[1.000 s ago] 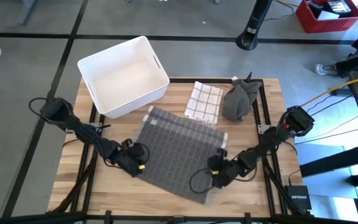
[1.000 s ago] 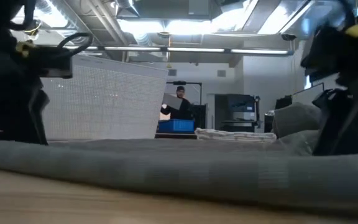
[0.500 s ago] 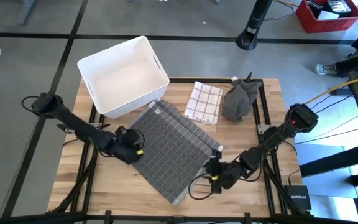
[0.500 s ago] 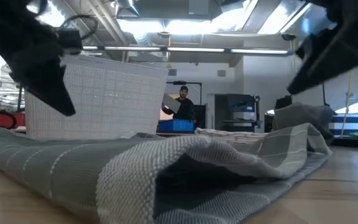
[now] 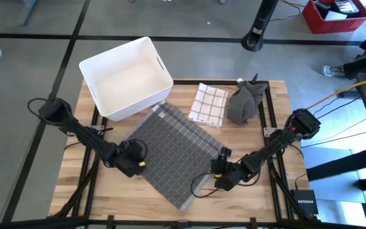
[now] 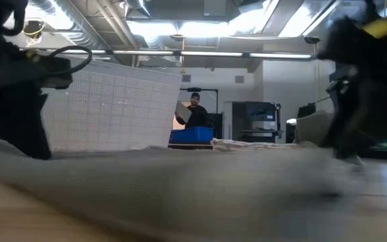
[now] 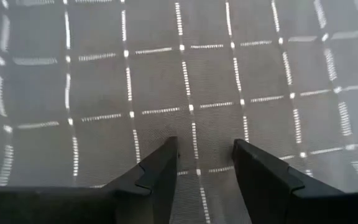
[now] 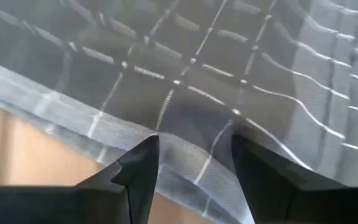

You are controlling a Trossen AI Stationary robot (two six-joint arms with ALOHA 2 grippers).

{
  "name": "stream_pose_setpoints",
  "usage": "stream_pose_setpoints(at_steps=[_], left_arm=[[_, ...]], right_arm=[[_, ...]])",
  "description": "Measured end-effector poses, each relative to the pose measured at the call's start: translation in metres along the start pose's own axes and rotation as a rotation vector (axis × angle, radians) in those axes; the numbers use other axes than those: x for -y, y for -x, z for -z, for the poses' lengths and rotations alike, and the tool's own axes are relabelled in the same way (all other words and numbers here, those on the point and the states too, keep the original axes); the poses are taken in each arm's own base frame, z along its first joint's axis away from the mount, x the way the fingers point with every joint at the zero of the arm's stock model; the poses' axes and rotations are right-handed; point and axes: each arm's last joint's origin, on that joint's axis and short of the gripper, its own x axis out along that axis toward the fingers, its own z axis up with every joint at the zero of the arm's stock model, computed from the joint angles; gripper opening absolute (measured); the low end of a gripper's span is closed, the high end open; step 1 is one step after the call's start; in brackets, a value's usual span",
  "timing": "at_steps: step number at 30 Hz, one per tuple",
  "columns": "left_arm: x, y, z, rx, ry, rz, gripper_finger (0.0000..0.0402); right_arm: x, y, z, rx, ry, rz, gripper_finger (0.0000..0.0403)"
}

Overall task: Fold towel
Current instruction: Fold the gray checkered towel

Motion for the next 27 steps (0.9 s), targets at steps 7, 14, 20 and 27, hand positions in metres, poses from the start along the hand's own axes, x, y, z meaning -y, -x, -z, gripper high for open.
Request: stream_pose_setpoints(at_steps=[7, 14, 20, 27], left_arm=[[0.035, -0.014, 0.008, 0.004, 0.226, 0.292, 0.0148], [0.065, -0.017, 0.026, -0.167, 0.196, 0.606, 0.0148], [0.072, 0.015, 0.006, -0.186, 0.141, 0.806, 0.0148], [0.046, 0.039, -0.035, 0.367, -0.089, 0.507, 0.0148]], right_arm=[[0.021, 0.007, 0.019, -0.218, 0.318, 0.152, 0.0204], [0.024, 0.020, 0.023, -0.348, 0.388, 0.124, 0.0204], [0.012, 0.037, -0.005, -0.109, 0.231, 0.031, 0.0204], [-0.006, 0.017, -0.013, 0.203, 0.061, -0.081, 0.0204]])
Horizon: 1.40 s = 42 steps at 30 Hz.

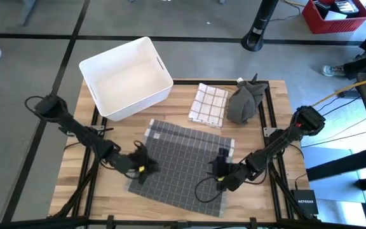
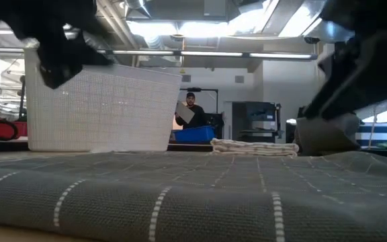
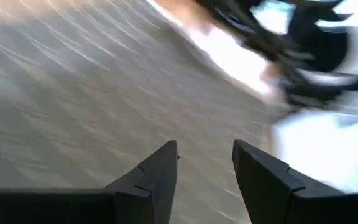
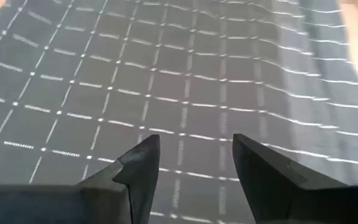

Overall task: Fold towel
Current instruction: Fold the gray checkered towel

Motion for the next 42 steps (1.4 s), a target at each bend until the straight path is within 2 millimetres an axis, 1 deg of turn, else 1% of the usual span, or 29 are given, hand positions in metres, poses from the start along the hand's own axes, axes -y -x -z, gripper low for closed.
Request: stream_pose_setpoints(at_steps=[2, 4, 8, 10, 13, 16, 19, 21, 23, 24, 26, 28, 30, 32, 34, 35, 37, 39, 40, 42], left_arm=[[-0.014, -0.001, 0.002, 0.019, -0.126, -0.162, 0.0148], [-0.029, -0.003, 0.006, -0.029, -0.205, -0.286, 0.0148], [-0.053, -0.008, 0.018, -0.151, -0.179, -0.465, 0.0148], [-0.057, -0.011, 0.023, -0.202, -0.137, -0.484, 0.0148], [-0.056, -0.017, 0.036, -0.318, -0.067, -0.446, 0.0148], [-0.048, -0.021, 0.046, -0.372, 0.023, -0.382, 0.0148], [-0.037, -0.020, 0.055, -0.411, 0.086, -0.300, 0.0148], [-0.029, -0.018, 0.052, -0.412, 0.098, -0.264, 0.0148], [-0.022, -0.014, 0.042, -0.408, 0.077, -0.253, 0.0148], [-0.017, -0.011, 0.032, -0.390, 0.062, -0.250, 0.0148], [-0.006, -0.002, 0.007, -0.336, 0.029, -0.244, 0.0148], [-0.006, 0.010, -0.014, -0.290, -0.046, -0.326, 0.0148], [-0.013, 0.020, -0.029, -0.236, -0.133, -0.456, 0.0148], [-0.024, 0.028, -0.043, -0.174, -0.170, -0.568, 0.0148], [-0.042, 0.029, -0.049, -0.204, -0.177, -0.680, 0.0148], [-0.051, 0.027, -0.049, -0.254, -0.155, -0.716, 0.0148], [-0.072, 0.022, -0.044, -0.384, -0.068, -0.729, 0.0148], [-0.086, 0.014, -0.038, -0.477, 0.017, -0.656, 0.0148], [-0.093, 0.010, -0.034, -0.503, 0.035, -0.620, 0.0148], [-0.104, 0.007, -0.030, -0.527, 0.068, -0.579, 0.0148]], right_arm=[[-0.003, -0.008, 0.008, -0.003, -0.002, -0.018, 0.0204], [-0.004, -0.014, 0.015, -0.041, -0.003, -0.032, 0.0204], [-0.006, -0.022, 0.027, -0.127, 0.032, -0.056, 0.0204], [-0.007, -0.024, 0.029, -0.142, 0.072, -0.075, 0.0204], [-0.008, -0.023, 0.029, -0.161, 0.138, -0.118, 0.0204], [-0.008, -0.022, 0.029, -0.174, 0.210, -0.146, 0.0204], [-0.010, -0.020, 0.025, -0.177, 0.284, -0.168, 0.0204], [-0.009, -0.015, 0.020, -0.194, 0.348, -0.170, 0.0204], [-0.008, -0.007, 0.009, -0.199, 0.393, -0.136, 0.0204], [-0.008, -0.002, 0.001, -0.192, 0.404, -0.112, 0.0204], [-0.004, 0.011, -0.012, -0.181, 0.425, -0.052, 0.0204], [0.003, 0.018, -0.017, -0.188, 0.441, 0.004, 0.0204], [0.010, 0.022, -0.020, -0.186, 0.417, 0.043, 0.0204], [0.018, 0.022, -0.022, -0.167, 0.348, 0.066, 0.0204], [0.026, 0.016, -0.012, -0.182, 0.278, 0.080, 0.0204], [0.030, 0.012, -0.005, -0.197, 0.246, 0.082, 0.0204], [0.036, 0.006, 0.005, -0.203, 0.173, 0.070, 0.0204], [0.040, 0.003, 0.019, -0.224, 0.116, 0.069, 0.0204], [0.043, 0.002, 0.026, -0.239, 0.103, 0.079, 0.0204], [0.044, 0.001, 0.031, -0.235, 0.074, 0.087, 0.0204]])
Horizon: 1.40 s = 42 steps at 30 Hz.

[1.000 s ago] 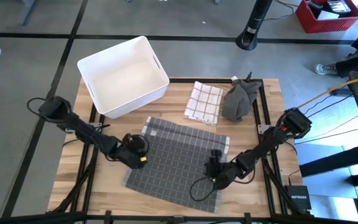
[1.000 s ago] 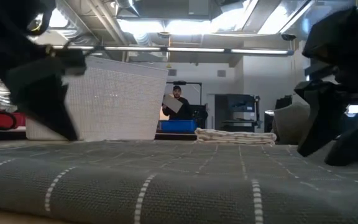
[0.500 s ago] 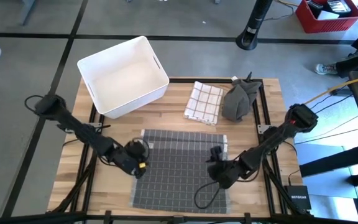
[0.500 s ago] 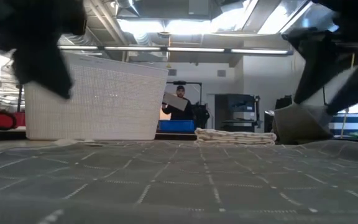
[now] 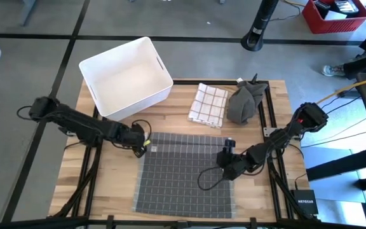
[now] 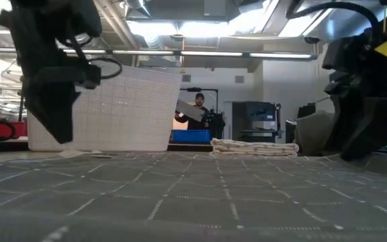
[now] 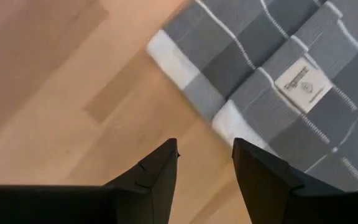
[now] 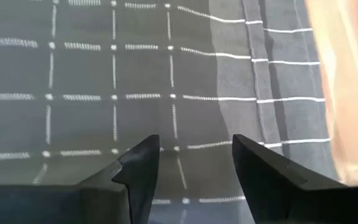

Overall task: Fold towel
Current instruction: Fold the gray checkered towel

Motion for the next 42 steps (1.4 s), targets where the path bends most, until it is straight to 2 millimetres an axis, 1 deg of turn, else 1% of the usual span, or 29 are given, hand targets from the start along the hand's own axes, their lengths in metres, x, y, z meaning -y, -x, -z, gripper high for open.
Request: stream_pose_setpoints(at_steps=[2, 6, 8, 10, 12, 15, 21, 23, 26, 31, 34, 37, 39, 42], left_arm=[[-0.001, -0.005, -0.004, 0.012, 0.021, 0.056, 0.0148], [-0.004, -0.010, -0.006, 0.011, 0.023, 0.077, 0.0148], [-0.006, -0.014, -0.005, 0.010, 0.022, 0.095, 0.0148], [-0.006, -0.017, -0.003, -0.005, 0.016, 0.152, 0.0148], [-0.006, -0.018, -0.002, -0.026, 0.016, 0.189, 0.0148], [-0.005, -0.018, -0.002, -0.031, 0.012, 0.199, 0.0148], [0.002, -0.016, -0.008, 0.032, -0.033, 0.285, 0.0148], [0.002, -0.016, -0.008, 0.036, -0.033, 0.279, 0.0148], [-0.001, -0.020, -0.004, -0.001, -0.039, 0.230, 0.0148], [-0.001, -0.025, -0.005, 0.013, -0.066, 0.204, 0.0146], [0.002, -0.025, -0.007, 0.038, -0.086, 0.221, 0.0125], [0.001, -0.025, -0.007, 0.036, -0.088, 0.218, 0.0084], [0.002, -0.025, -0.006, 0.036, -0.107, 0.219, 0.0053], [0.004, -0.024, -0.004, 0.037, -0.135, 0.225, 0.0012]], right_arm=[[0.001, -0.001, 0.003, -0.006, -0.024, 0.001, 0.0204], [0.001, -0.001, 0.004, -0.011, -0.026, -0.001, 0.0204], [0.001, -0.001, 0.004, -0.011, -0.023, 0.003, 0.0204], [0.001, -0.001, 0.003, -0.006, -0.009, 0.010, 0.0204], [0.002, -0.001, 0.003, -0.006, -0.006, 0.010, 0.0204], [0.002, -0.001, 0.003, -0.005, -0.002, 0.013, 0.0204], [0.002, -0.001, 0.003, 0.009, -0.003, 0.032, 0.0204], [0.002, -0.001, 0.003, 0.009, -0.003, 0.032, 0.0204], [0.002, -0.001, 0.003, 0.008, -0.003, 0.032, 0.0204], [0.002, -0.001, 0.003, 0.006, 0.000, 0.033, 0.0204], [0.003, 0.006, -0.004, -0.015, 0.011, 0.044, 0.0203], [0.007, 0.023, -0.014, -0.031, -0.013, 0.043, 0.0194], [0.014, 0.032, -0.013, -0.061, -0.040, 0.054, 0.0184], [0.026, 0.046, -0.006, -0.081, -0.147, 0.073, 0.0169]])
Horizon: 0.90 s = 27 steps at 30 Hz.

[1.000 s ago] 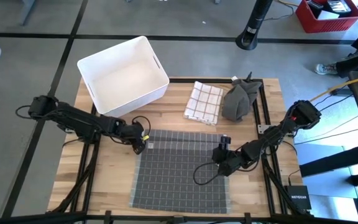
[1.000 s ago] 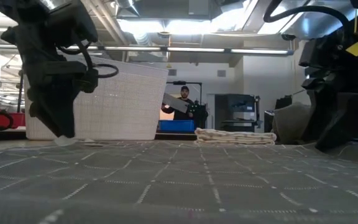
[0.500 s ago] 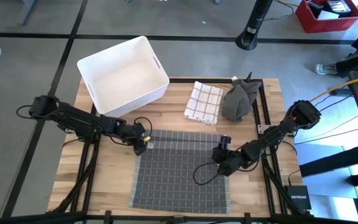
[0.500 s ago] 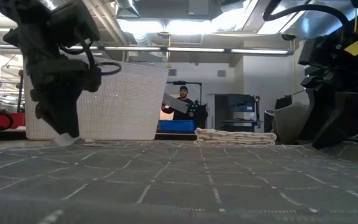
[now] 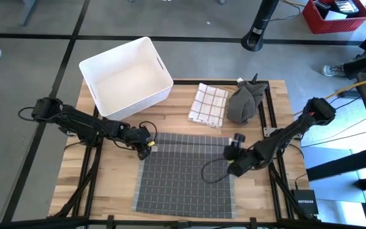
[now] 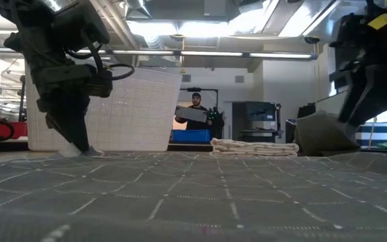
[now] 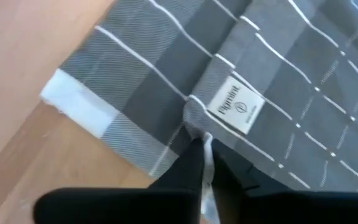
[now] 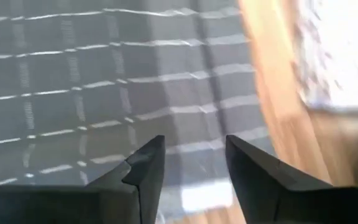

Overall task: Fold towel
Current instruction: Fold the gray checkered towel

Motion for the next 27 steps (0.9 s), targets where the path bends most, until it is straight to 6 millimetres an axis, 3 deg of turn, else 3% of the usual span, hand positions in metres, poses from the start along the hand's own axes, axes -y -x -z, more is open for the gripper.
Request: stream_pose_setpoints(at_steps=[6, 10, 15, 27], left_arm=[[0.012, 0.010, -0.001, 0.030, -0.063, 0.054, 0.0018], [0.014, 0.013, 0.000, 0.045, -0.084, 0.054, 0.0012], [0.014, 0.013, 0.000, 0.054, -0.089, 0.046, 0.0004], [0.014, 0.013, 0.000, 0.059, -0.092, 0.042, 0.0007]], right_arm=[[0.030, 0.005, 0.029, 0.028, -0.301, -0.001, 0.0152], [0.045, -0.004, 0.054, 0.041, -0.555, -0.026, 0.0152], [0.051, -0.019, 0.074, 0.072, -0.835, -0.137, 0.0152], [0.050, -0.028, 0.081, 0.110, -0.923, -0.182, 0.0152]])
